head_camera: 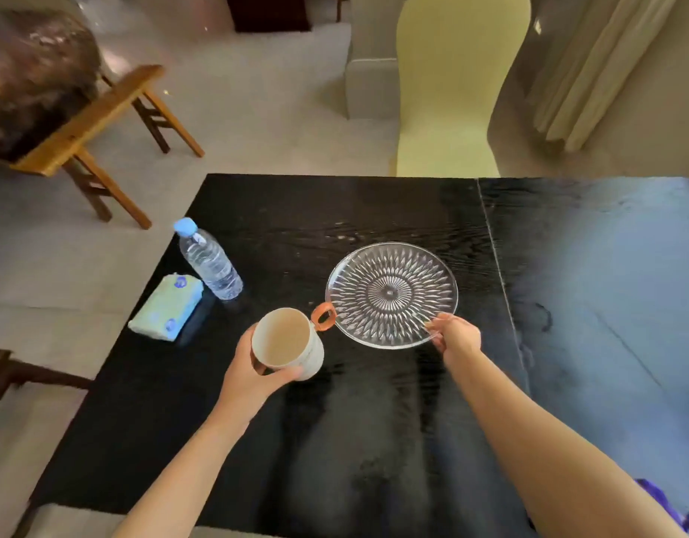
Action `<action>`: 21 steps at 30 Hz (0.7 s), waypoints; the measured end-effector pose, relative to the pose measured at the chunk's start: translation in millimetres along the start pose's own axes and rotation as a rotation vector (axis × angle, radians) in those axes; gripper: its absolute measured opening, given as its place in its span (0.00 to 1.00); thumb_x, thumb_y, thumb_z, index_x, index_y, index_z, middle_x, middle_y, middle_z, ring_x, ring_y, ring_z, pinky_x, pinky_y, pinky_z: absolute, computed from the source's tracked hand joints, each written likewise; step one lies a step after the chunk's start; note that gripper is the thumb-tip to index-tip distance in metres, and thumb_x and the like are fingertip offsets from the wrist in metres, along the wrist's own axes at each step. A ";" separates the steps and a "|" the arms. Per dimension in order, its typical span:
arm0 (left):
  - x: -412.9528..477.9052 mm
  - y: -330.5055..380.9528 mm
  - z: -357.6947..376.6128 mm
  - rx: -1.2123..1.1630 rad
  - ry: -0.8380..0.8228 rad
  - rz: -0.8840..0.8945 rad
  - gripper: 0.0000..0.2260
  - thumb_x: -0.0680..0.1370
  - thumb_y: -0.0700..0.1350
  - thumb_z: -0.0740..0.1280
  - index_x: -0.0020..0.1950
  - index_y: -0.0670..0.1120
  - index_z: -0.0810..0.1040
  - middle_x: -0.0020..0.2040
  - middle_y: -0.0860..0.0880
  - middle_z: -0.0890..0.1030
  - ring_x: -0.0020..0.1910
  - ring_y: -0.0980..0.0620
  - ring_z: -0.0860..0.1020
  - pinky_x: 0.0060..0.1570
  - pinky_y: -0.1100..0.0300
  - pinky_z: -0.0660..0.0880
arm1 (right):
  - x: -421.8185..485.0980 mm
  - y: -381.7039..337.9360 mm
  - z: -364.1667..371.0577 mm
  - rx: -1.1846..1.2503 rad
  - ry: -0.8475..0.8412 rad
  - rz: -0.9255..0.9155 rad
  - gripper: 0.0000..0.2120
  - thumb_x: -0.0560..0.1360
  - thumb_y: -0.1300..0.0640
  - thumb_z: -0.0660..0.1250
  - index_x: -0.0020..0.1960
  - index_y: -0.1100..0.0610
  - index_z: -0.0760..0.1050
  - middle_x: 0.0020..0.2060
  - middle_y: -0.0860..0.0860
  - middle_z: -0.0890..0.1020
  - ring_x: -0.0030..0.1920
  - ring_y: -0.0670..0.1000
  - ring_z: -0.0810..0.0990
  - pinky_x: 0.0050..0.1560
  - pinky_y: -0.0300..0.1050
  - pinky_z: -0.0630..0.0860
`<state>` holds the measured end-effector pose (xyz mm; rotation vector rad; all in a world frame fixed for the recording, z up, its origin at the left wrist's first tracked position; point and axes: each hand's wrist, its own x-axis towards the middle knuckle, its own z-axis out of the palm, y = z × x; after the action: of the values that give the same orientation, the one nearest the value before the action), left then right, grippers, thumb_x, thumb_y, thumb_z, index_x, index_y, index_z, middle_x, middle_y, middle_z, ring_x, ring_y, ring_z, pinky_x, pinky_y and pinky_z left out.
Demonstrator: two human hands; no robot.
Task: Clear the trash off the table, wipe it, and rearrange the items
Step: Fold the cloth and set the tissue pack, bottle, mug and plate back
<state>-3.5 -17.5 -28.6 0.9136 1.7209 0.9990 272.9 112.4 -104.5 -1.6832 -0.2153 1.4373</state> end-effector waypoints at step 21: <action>24.7 -65.8 -162.4 0.028 -0.092 -0.079 0.38 0.64 0.37 0.78 0.67 0.57 0.64 0.60 0.61 0.73 0.59 0.61 0.72 0.55 0.63 0.71 | -37.7 95.2 91.2 -0.543 0.084 -0.054 0.14 0.71 0.68 0.69 0.57 0.66 0.77 0.48 0.57 0.82 0.29 0.48 0.77 0.30 0.35 0.79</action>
<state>-173.5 -58.4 -55.9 0.8890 1.6841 0.8701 144.7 77.9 -138.7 -2.1453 -0.6454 1.3368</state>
